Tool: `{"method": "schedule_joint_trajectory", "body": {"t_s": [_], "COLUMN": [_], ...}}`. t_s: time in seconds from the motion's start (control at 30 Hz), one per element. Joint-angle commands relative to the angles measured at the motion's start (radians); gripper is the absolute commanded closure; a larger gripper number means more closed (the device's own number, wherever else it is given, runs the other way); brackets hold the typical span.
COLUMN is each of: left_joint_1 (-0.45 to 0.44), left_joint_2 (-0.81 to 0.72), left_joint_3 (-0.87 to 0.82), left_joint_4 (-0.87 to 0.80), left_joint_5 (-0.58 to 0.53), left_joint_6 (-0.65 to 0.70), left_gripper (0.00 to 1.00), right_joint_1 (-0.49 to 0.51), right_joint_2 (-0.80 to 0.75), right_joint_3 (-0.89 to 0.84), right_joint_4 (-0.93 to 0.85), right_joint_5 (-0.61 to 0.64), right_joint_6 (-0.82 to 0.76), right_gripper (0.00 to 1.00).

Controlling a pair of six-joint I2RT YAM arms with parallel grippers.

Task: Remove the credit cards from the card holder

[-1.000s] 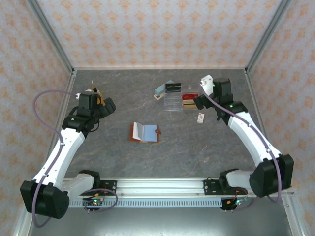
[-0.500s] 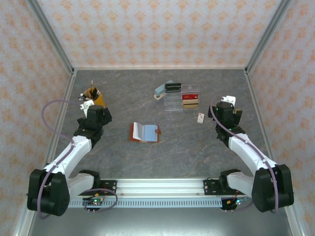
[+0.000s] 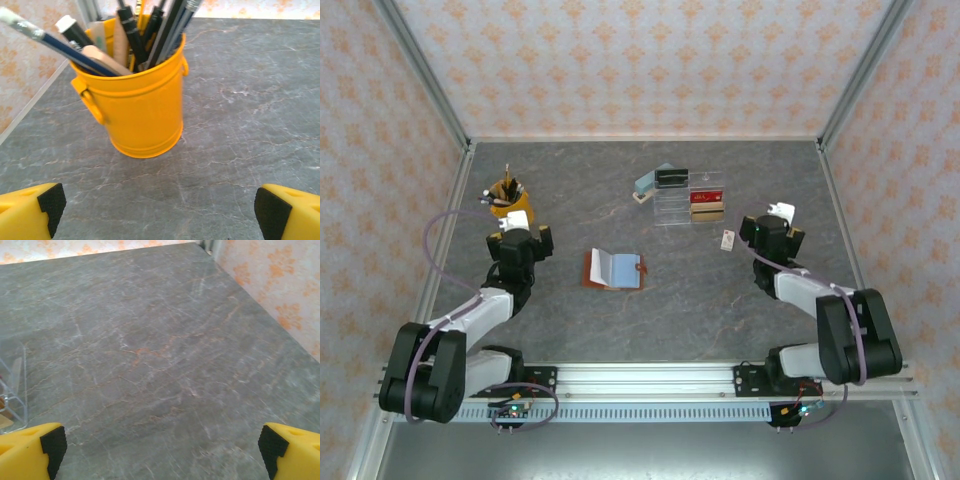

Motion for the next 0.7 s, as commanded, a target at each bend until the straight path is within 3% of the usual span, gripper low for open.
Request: {"method": "schedule_joint_trajectory", "body": {"t_s": [0.0,0.27,0.43,0.67], "left_joint_1": [0.009,0.038,0.043,0.049], "left_joint_2": [0.023,0.158,0.258,0.321], "left_joint_3": [-0.023,-0.029,0.017,0.053], "left_joint_4": [0.183,0.352,0.356,0.346], "left_joint_5": [0.052,0.15,0.176,0.16], "left_joint_6": [0.076,0.083,0.087,0.074], "left_gripper": [0.02,0.01,0.02,0.01], "right_joint_1": [-0.005,-0.064,-0.067,-0.073], "right_joint_2": [0.041,0.103,0.154,0.161], "right_joint_3": [0.007,-0.088,-0.123,-0.071], "right_joint_4": [0.116,0.347,0.456,0.365], "right_joint_5": [-0.066,-0.191,-0.229,-0.183], "right_joint_6": [-0.071,-0.07,-0.086,-0.056], "right_gripper": [0.0,0.0,0.0,0.0]}}
